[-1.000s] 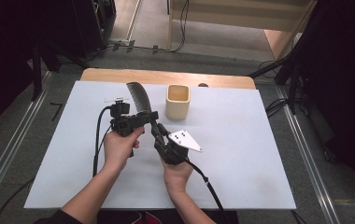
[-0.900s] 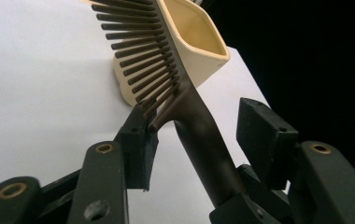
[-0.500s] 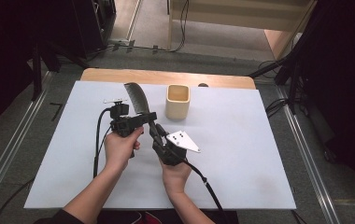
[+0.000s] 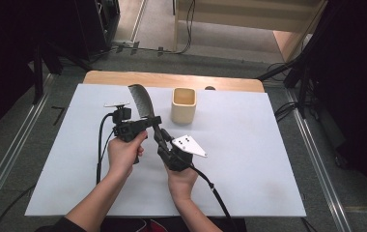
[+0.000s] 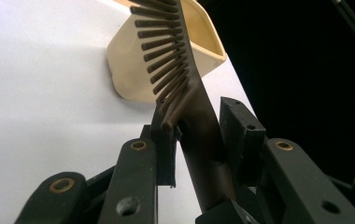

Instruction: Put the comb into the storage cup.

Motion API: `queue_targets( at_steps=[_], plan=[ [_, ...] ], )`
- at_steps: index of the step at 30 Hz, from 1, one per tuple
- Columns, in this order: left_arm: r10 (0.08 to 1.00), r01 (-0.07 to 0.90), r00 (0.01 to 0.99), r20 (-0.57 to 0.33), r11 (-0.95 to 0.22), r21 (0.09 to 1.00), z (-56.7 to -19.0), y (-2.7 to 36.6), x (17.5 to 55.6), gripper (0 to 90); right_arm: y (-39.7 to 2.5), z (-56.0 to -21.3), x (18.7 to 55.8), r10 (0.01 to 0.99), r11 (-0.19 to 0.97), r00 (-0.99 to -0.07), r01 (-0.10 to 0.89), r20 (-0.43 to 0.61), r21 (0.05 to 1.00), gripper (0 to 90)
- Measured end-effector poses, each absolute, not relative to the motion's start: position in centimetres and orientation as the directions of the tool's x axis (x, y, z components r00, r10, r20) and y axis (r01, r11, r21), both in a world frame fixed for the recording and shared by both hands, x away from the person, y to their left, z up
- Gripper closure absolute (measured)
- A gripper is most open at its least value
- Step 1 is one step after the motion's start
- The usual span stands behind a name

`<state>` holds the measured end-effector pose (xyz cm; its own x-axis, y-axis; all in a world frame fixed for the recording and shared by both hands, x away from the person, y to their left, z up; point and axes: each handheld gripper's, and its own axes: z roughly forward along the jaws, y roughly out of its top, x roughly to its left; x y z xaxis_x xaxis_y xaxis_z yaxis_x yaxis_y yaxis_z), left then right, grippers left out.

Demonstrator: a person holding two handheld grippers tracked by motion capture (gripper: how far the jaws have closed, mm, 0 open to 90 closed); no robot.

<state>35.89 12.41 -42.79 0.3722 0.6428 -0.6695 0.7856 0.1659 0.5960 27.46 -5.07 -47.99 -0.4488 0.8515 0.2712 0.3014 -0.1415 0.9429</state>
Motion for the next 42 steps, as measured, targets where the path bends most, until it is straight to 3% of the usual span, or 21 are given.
queue_targets(
  at_steps=[13,19,29,42],
  plan=[
    [0.607,0.801,0.361,-0.708,0.187,0.569,-42.7,12.8,36.0,72.2,-4.8,-48.1,27.5,0.857,-0.116,-0.454,0.294,0.245,0.949,69.0],
    [0.622,0.784,0.371,-0.689,0.189,0.592,-42.5,13.2,36.2,73.0,-4.8,-48.0,27.7,0.835,-0.101,-0.49,0.312,0.251,0.945,51.0],
    [0.682,0.743,0.394,-0.615,0.157,0.651,-42.0,13.8,36.4,73.1,-5.2,-47.5,27.4,0.812,-0.032,-0.543,0.324,0.214,0.945,37.0],
    [0.714,0.715,0.422,-0.558,0.117,0.689,-41.6,14.4,36.5,73.1,-6.0,-46.8,27.6,0.771,0.058,-0.607,0.367,0.193,0.928,30.7]
  ],
)
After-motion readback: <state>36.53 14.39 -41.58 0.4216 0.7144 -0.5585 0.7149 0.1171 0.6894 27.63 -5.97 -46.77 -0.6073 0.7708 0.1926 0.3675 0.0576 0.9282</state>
